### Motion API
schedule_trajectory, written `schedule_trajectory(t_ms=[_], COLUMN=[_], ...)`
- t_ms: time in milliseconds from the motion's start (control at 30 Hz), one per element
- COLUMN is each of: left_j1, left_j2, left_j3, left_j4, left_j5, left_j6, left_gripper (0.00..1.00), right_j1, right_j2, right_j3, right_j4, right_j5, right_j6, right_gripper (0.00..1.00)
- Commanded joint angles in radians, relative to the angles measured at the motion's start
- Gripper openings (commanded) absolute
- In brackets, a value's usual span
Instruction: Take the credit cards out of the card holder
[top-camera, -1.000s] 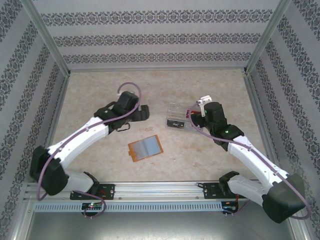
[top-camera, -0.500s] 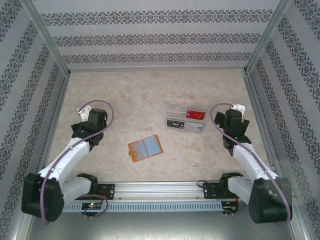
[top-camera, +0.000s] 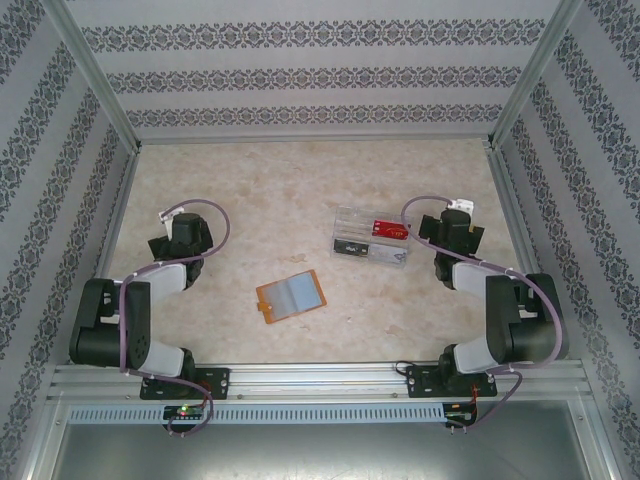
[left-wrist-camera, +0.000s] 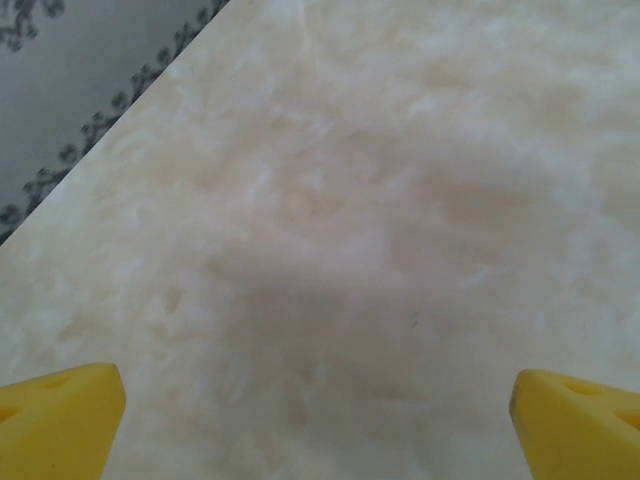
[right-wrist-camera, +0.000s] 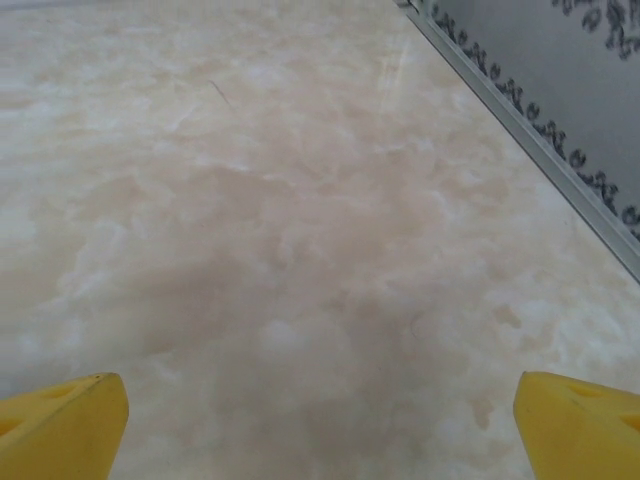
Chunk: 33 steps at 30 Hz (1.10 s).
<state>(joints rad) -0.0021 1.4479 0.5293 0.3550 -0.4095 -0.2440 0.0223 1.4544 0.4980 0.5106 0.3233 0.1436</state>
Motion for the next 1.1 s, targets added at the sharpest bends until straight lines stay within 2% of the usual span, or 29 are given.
schedule_trajectory(t_ms=[0,300,367,400,433,467,500,633,733,1067], left_j1=[0.036,0.033,0.03,0.029,0.02,0.016,0.013,0.006,0.004,0.006], left_j2=[0.032,0.022,0.085,0.13,0.114,0.104,0.124,0.108,0.113,0.112], left_j3=[-0.004,-0.124,-0.146,-0.154,-0.137,-0.129,-0.141,-0.122,-0.108,-0.109], left_j4=[0.163,0.415,0.5,0.587,0.531,0.472,0.548,0.482,0.46,0.459], left_j5=[0.096,0.35,0.397,0.399,0.389,0.386,0.382,0.373,0.427,0.43], left_j6=[0.047,0.17,0.19,0.2,0.202,0.205,0.212,0.216,0.239,0.239], left_gripper=[0.99,1.0,1.0,1.0,0.99,1.0,1.0,1.0,0.99,0.99], right_j1=[0.018,0.018,0.022,0.027,0.024,0.02,0.021,0.019,0.019,0.018], right_j2=[0.009,0.016,0.061,0.057,0.042,0.053,0.056,0.05,0.049,0.05], right_j3=[0.002,-0.08,-0.129,-0.123,-0.113,-0.118,-0.119,-0.113,-0.116,-0.115], right_j4=[0.12,0.278,0.425,0.403,0.357,0.39,0.395,0.374,0.378,0.381], right_j5=[-0.062,-0.198,-0.211,-0.203,-0.208,-0.214,-0.212,-0.213,-0.216,-0.219], right_j6=[-0.062,-0.11,-0.125,-0.127,-0.124,-0.123,-0.122,-0.121,-0.122,-0.12], right_gripper=[0.98,0.98,0.98,0.98,0.98,0.98,0.98,0.98,0.98,0.98])
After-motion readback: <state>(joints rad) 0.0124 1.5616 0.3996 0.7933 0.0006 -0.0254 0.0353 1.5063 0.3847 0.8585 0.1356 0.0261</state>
